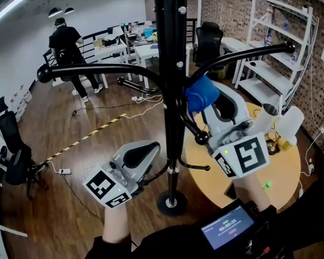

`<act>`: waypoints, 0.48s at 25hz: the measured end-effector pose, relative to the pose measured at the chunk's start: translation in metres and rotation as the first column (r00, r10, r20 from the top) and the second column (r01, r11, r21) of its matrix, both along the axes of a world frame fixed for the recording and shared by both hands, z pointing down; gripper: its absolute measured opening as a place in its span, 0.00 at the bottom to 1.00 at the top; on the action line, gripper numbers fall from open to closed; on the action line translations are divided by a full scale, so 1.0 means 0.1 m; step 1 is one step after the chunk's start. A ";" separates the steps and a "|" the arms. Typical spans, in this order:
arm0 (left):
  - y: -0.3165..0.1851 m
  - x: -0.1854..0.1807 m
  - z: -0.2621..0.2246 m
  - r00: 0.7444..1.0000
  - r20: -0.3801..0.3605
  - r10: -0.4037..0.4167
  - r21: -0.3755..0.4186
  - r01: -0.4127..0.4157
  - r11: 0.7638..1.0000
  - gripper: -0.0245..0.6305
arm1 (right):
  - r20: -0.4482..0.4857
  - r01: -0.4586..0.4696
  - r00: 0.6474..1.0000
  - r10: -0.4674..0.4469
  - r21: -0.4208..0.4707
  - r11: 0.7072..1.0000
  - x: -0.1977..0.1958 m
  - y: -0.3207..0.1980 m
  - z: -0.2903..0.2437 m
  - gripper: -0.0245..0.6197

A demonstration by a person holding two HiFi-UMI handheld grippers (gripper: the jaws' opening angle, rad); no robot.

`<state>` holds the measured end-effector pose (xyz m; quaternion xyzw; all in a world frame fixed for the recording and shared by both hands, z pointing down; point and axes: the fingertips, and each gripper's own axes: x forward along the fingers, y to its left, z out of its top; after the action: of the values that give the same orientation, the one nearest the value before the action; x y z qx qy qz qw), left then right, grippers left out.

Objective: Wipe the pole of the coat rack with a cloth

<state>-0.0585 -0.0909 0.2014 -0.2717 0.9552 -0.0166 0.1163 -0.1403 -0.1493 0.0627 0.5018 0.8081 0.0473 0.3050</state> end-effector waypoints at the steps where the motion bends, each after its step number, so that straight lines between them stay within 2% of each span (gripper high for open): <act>1: 0.03 0.02 0.04 1.000 -0.009 -0.006 0.008 0.006 1.000 0.04 | -0.017 0.002 1.000 -0.002 0.017 1.000 0.00 0.04 0.13 0.10; 5: 0.14 0.02 0.12 0.999 -0.028 -0.022 0.029 0.023 0.999 0.04 | -0.054 0.001 0.999 0.005 0.112 0.994 -0.01 0.19 0.64 0.09; 7: 0.13 0.00 0.16 0.999 -0.041 -0.018 0.034 0.019 0.999 0.04 | -0.073 0.008 0.997 0.006 0.195 0.981 -0.03 0.24 0.97 0.09; 9: 0.10 -0.02 0.21 0.998 -0.061 -0.008 0.037 0.010 0.999 0.04 | -0.108 0.001 0.994 0.036 0.324 0.946 -0.08 0.25 1.43 0.09; 12: 0.04 -0.06 0.29 0.996 -0.085 0.015 0.039 -0.012 0.999 0.04 | -0.211 0.037 0.974 0.083 0.510 0.859 -0.11 0.25 2.19 0.09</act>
<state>-0.0648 -0.0871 0.2300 -0.2762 0.9576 0.0143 0.0809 -0.1512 -0.1242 0.2818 0.5571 0.8016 0.2062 0.0668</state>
